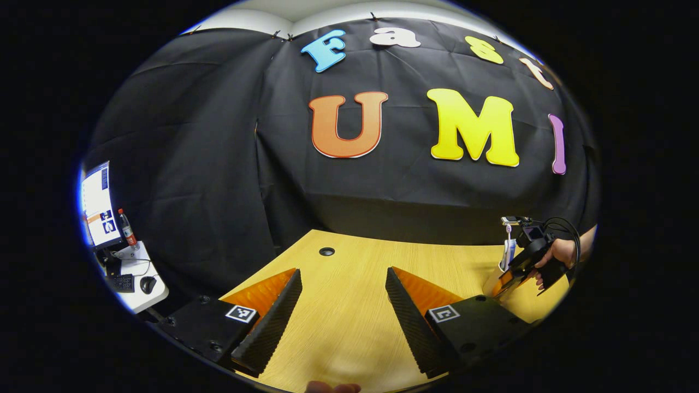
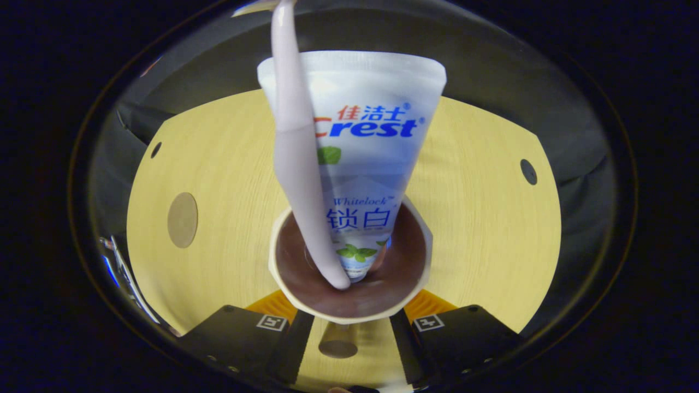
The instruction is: Put the toothbrush and toothpaste on the desktop into the cup, then pick up the cup and place it on the coaster on the desktop.
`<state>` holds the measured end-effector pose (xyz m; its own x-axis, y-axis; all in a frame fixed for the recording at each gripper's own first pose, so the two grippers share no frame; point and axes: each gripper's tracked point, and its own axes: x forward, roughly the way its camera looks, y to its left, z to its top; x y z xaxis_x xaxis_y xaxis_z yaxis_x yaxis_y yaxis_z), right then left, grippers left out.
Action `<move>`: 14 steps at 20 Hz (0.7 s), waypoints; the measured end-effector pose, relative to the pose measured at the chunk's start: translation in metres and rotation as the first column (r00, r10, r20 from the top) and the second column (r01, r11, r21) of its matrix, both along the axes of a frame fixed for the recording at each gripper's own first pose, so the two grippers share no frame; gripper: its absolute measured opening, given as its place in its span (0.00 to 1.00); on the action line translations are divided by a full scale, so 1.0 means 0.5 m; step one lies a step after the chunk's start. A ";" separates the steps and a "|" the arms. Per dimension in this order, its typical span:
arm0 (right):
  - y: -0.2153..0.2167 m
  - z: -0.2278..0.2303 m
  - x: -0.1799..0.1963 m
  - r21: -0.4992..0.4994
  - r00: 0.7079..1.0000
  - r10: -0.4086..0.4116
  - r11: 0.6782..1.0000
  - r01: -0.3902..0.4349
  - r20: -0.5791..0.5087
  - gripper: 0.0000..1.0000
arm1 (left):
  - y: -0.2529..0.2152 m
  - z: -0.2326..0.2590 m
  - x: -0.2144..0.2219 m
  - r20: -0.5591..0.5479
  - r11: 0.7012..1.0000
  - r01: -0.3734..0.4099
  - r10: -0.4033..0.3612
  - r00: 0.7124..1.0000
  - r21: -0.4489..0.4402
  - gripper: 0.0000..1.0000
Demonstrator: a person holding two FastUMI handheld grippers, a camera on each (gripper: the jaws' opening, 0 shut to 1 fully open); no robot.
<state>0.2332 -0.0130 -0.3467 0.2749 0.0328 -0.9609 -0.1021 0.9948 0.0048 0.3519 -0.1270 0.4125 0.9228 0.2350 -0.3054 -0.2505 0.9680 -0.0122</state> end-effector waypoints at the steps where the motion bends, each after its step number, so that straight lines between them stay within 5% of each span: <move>1: 0.000 0.001 -0.002 0.002 1.000 -0.005 1.000 0.005 -0.001 0.68 | 0.001 -0.001 0.000 0.000 1.000 0.000 0.000 1.000 0.000 0.98; 13: -0.002 0.007 -0.020 0.028 0.999 -0.049 0.998 0.049 -0.018 0.42 | -0.002 -0.003 0.000 -0.003 1.000 0.009 -0.009 1.000 0.001 0.98; 14: -0.001 0.006 -0.023 0.026 0.999 -0.045 0.999 0.045 -0.020 0.27 | -0.003 -0.003 -0.001 -0.005 1.000 0.011 -0.011 1.000 0.001 0.98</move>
